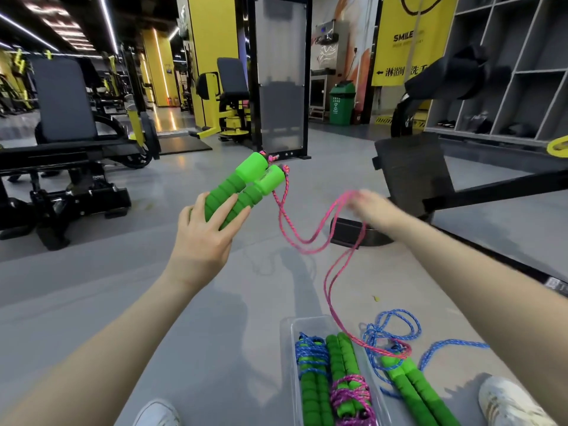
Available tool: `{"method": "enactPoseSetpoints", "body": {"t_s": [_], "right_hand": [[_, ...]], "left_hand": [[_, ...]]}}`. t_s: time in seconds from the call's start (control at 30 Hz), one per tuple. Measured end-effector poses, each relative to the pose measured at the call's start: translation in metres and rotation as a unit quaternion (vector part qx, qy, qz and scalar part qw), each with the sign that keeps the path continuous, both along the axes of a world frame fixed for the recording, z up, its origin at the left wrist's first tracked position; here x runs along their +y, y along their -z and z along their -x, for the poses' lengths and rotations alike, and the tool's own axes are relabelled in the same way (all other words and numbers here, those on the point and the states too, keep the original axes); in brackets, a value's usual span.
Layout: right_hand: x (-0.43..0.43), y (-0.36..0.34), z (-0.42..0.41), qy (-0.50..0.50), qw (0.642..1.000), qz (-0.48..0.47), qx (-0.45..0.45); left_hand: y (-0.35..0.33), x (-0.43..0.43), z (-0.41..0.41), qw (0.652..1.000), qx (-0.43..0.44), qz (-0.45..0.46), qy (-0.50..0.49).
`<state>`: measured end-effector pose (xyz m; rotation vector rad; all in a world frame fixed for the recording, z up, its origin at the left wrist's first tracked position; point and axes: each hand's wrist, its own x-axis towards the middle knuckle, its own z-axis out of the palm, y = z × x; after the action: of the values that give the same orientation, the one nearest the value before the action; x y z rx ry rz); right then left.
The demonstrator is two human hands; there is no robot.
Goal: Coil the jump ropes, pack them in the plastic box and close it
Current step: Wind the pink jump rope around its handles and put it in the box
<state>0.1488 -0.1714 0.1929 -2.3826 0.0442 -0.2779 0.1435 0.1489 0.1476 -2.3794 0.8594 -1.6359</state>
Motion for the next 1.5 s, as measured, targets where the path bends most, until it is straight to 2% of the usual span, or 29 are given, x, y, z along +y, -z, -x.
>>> {"method": "enactPoseSetpoints", "body": {"t_s": [0.03,0.07,0.1,0.13,0.17,0.2,0.27,0.33,0.43,0.53,0.67,0.77,0.83,0.9,1.0,1.07,1.2,1.27,1.33,1.5], "right_hand": [[0.0,0.018,0.009,-0.038,0.988,0.092,0.114],[-0.001,0.036,0.015,-0.067,0.952,0.184,0.237],[-0.002,0.049,0.021,-0.075,0.898,0.262,0.345],[-0.004,0.06,0.025,-0.077,0.858,0.315,0.398],[-0.005,0.065,0.03,-0.081,0.855,0.325,0.396],[-0.008,0.068,0.029,-0.092,0.883,0.291,0.356],[-0.01,0.065,0.027,-0.102,0.951,0.11,0.269],[-0.002,0.056,0.025,-0.106,0.976,-0.062,0.182],[0.012,0.051,0.02,-0.13,0.961,-0.231,0.075],[0.028,0.045,0.027,-0.127,0.923,-0.359,0.053],[0.039,0.045,0.038,-0.113,0.896,-0.429,0.017],[0.046,0.049,0.044,-0.014,0.902,-0.431,-0.002],[0.049,0.054,0.044,0.051,0.918,-0.392,-0.014],[0.05,0.06,0.042,0.09,0.95,-0.299,-0.027],[0.05,0.067,0.041,0.081,0.988,-0.13,-0.033],[0.048,0.065,0.042,0.056,0.998,-0.027,0.016],[0.047,0.061,0.048,-0.028,0.981,0.122,0.151],[0.048,0.055,0.052,-0.07,0.965,0.172,0.185],[0.045,0.044,0.056,-0.099,0.957,0.21,0.172],[0.024,0.018,0.061,-0.175,0.94,0.286,0.06]], "left_hand": [[0.001,-0.002,-0.001,1.0,0.004,-0.003,0.001],[0.002,-0.004,-0.002,1.0,0.008,-0.009,0.003],[0.003,-0.006,-0.002,1.0,0.009,-0.018,0.006],[0.005,-0.009,-0.003,0.999,0.011,-0.032,0.012],[0.007,-0.013,-0.003,0.999,0.009,-0.049,0.022],[0.01,-0.017,-0.002,0.997,0.006,-0.07,0.033],[0.016,-0.027,0.0,0.993,0.0,-0.103,0.056],[0.02,-0.036,0.005,0.989,0.003,-0.127,0.08],[0.021,-0.052,0.01,0.986,0.017,-0.129,0.1],[0.017,-0.063,0.015,0.99,0.037,-0.08,0.107],[0.014,-0.071,0.02,0.991,0.061,-0.05,0.113],[0.017,-0.077,0.023,0.99,0.062,-0.039,0.123],[0.02,-0.081,0.024,0.989,0.054,-0.049,0.128],[0.022,-0.082,0.023,0.989,0.038,-0.067,0.127],[0.026,-0.078,0.019,0.989,0.023,-0.093,0.11],[0.028,-0.075,0.017,0.989,0.022,-0.117,0.089],[0.031,-0.07,0.017,0.985,0.033,-0.162,0.053],[0.032,-0.072,0.018,0.981,0.035,-0.186,0.05],[0.031,-0.071,0.022,0.973,0.047,-0.221,0.048],[0.031,-0.066,0.026,0.951,0.066,-0.298,0.057]]}}
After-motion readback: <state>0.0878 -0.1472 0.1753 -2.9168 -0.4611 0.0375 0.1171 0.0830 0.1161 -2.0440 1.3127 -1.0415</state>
